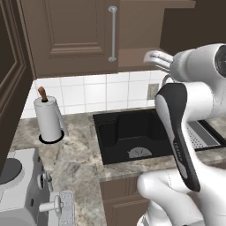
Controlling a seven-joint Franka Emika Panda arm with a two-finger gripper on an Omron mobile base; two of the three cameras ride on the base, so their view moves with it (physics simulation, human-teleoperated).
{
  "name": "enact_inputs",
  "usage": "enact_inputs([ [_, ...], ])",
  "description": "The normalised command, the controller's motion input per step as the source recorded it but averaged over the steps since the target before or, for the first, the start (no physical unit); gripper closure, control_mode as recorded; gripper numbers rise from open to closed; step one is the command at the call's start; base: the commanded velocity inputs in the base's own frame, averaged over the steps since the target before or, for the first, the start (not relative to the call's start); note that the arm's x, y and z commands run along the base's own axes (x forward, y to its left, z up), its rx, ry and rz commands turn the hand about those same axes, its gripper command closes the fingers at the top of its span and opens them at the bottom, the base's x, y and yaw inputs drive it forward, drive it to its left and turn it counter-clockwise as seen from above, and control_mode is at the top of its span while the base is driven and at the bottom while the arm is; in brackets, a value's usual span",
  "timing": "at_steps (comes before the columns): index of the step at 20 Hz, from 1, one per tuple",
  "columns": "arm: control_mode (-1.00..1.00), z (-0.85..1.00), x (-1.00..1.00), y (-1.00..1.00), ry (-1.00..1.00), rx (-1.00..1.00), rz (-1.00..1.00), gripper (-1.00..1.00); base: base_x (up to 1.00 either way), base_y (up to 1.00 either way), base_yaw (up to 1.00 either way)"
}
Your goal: Open the cabinet, pick the kettle from the cabinet, and place it in the sink.
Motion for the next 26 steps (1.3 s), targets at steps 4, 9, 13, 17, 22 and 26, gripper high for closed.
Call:
enact_inputs([
  [4, -1.00, 0.09, 0.12, 0.31, 0.12, -0.14, 0.20, -1.00, 0.00, 0.00, 0.00],
  [9, -1.00, 0.10, 0.17, 0.25, 0.07, -0.03, 0.16, -1.00, 0.00, 0.00, 0.00],
  [13, -1.00, 0.09, 0.24, 0.17, 0.00, -0.02, 0.12, -1.00, 0.00, 0.00, 0.00],
  [17, -1.00, 0.07, 0.22, 0.15, 0.00, -0.07, 0.06, -1.00, 0.00, 0.00, 0.00],
  [22, -1.00, 0.00, 0.24, 0.17, -0.01, -0.12, 0.00, -1.00, 0.00, 0.00, 0.00],
  [26, -1.00, 0.00, 0.30, 0.15, -0.06, -0.13, 0.00, -1.00, 0.00, 0.00, 0.00],
])
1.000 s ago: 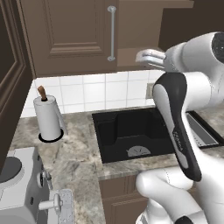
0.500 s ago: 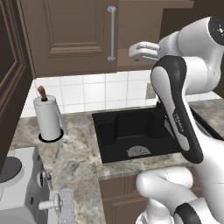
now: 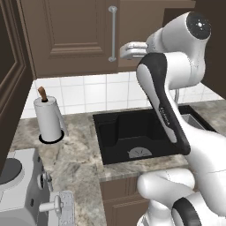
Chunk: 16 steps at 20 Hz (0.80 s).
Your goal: Open the cabinet, pick the kettle from the cabinet, and place it in the sink.
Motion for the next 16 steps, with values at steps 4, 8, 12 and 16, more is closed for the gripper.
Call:
enact_inputs([
  [4, -1.00, 0.00, 0.34, 0.09, -0.06, -0.05, 0.00, -1.00, 0.00, 0.00, 0.00],
  [8, -1.00, 0.00, 0.36, 0.04, -0.05, 0.00, 0.00, -1.00, 0.00, 0.00, 0.00],
  [12, -1.00, 0.00, 0.39, 0.05, 0.00, 0.00, 0.00, -1.00, 0.00, 0.00, 0.00],
  [16, -1.00, 0.01, 0.39, 0.14, 0.00, 0.00, 0.00, -1.00, 0.00, 0.00, 0.00],
])
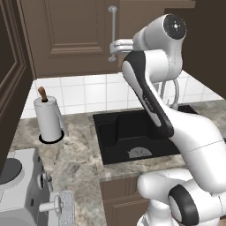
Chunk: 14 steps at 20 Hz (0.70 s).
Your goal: Open the cabinet, pick the kettle from the cabinet, and place it in the sink.
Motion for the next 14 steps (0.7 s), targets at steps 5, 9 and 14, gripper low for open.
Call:
enact_inputs([
  [5, -1.00, 0.04, 0.37, 0.16, 0.00, -0.01, 0.00, -1.00, 0.00, 0.00, 0.00],
  [9, -1.00, 0.05, 0.34, 0.16, 0.00, -0.02, 0.00, -1.00, 0.00, 0.00, 0.00],
  [14, -1.00, 0.03, 0.32, 0.08, 0.00, -0.02, 0.00, -1.00, 0.00, 0.00, 0.00],
])
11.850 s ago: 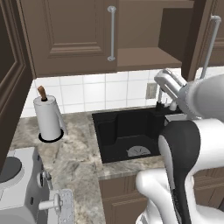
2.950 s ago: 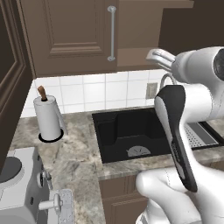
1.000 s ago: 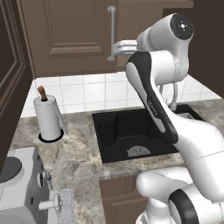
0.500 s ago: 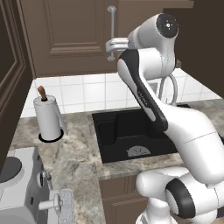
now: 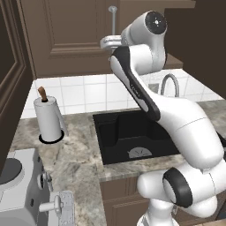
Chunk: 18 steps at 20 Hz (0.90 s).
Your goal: Open the cabinet, pick the kettle from the cabinet, and place it in the sink.
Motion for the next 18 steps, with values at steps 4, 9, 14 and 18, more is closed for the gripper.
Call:
enact_inputs([
  [4, -1.00, 0.03, 0.30, 0.08, 0.00, -0.03, 0.00, -1.00, 0.00, 0.00, 0.00],
  [9, -1.00, 0.01, 0.30, 0.06, 0.00, -0.03, 0.00, -1.00, 0.00, 0.00, 0.00],
  [14, -1.00, 0.00, 0.30, 0.05, 0.00, -0.03, 0.00, -1.00, 0.00, 0.00, 0.00],
  [18, -1.00, 0.00, 0.30, 0.00, 0.00, 0.00, 0.00, -1.00, 0.00, 0.00, 0.00],
])
